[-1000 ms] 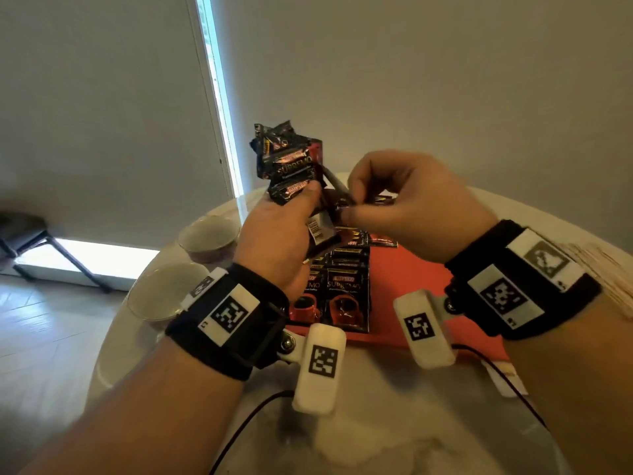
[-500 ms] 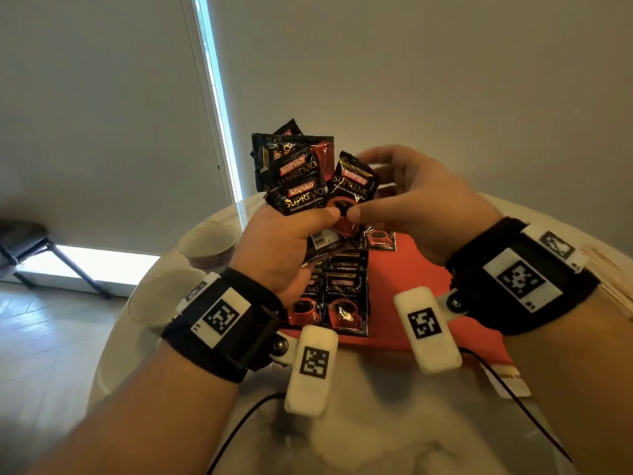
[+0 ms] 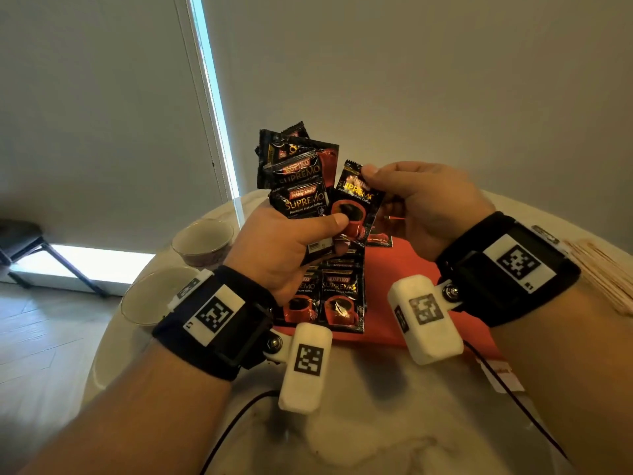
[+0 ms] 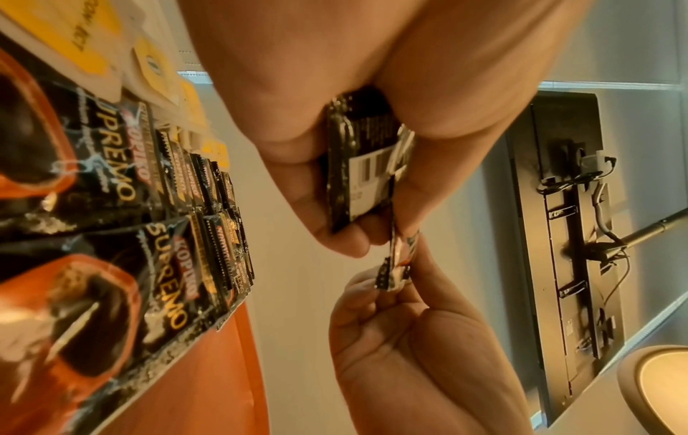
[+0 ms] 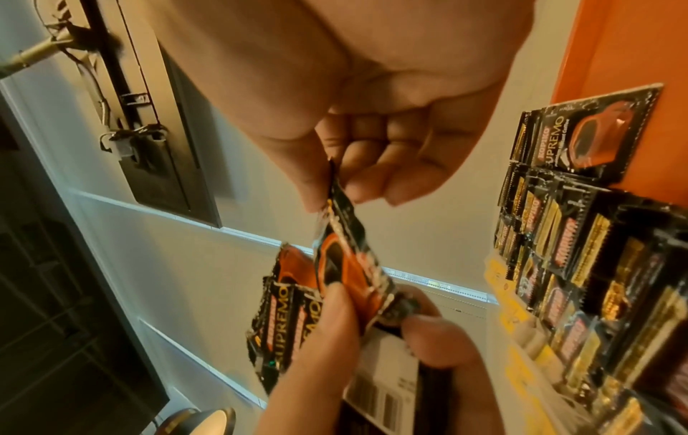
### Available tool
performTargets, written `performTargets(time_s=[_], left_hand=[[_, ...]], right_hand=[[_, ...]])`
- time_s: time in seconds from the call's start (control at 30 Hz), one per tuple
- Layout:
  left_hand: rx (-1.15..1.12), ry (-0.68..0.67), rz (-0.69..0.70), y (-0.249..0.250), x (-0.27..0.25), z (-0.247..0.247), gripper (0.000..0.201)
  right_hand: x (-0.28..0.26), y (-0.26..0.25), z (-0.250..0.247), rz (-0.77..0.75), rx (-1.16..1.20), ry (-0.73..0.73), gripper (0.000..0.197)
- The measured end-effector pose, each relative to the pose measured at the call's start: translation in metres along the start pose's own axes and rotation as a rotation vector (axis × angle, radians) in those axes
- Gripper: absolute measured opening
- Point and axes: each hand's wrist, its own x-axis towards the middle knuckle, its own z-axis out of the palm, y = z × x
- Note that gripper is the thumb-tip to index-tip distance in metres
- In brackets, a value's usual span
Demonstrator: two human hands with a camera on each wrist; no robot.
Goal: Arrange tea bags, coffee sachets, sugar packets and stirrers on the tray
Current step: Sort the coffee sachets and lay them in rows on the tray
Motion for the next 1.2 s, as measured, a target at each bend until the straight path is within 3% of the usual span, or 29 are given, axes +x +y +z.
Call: performTargets(time_s=[0.2, 0.37, 0.43, 0.53, 0.67, 0.83, 1.2], left_hand=[[-0.018, 0.111, 0.022, -0.002, 0.002, 0.001, 0.04], [-0.087, 0.185, 0.009, -0.003, 0.006, -0.001, 0.041], [-0.09, 0.187, 0.005, -0.002, 0.005, 0.0, 0.036], [-0.138, 0.193, -0.026, -0.002, 0.006, 0.002, 0.027], [-0.201, 0.225, -0.091, 0.001, 0.009, -0.002, 0.033], [-0.202, 0.209, -0.109, 0.005, 0.007, -0.003, 0.034], [-0.137, 0.15, -0.139, 0.006, 0.006, -0.001, 0.036]], right_hand=[[0.002, 0.006, 0.002, 0.008, 0.085, 0.077, 0.031], [-0.002, 0.002, 0.001, 0.094, 0.035, -0.203, 0.02], [0.0, 0.0, -0.001, 0.06, 0.004, -0.143, 0.013], [0.011, 0.001, -0.018, 0.043, 0.021, 0.059, 0.014], [0.037, 0.028, -0.053, 0.198, -0.018, 0.251, 0.02], [0.055, 0.058, -0.067, 0.422, -0.196, 0.245, 0.011], [0.071, 0.059, -0.057, 0.453, -0.355, 0.199, 0.008]])
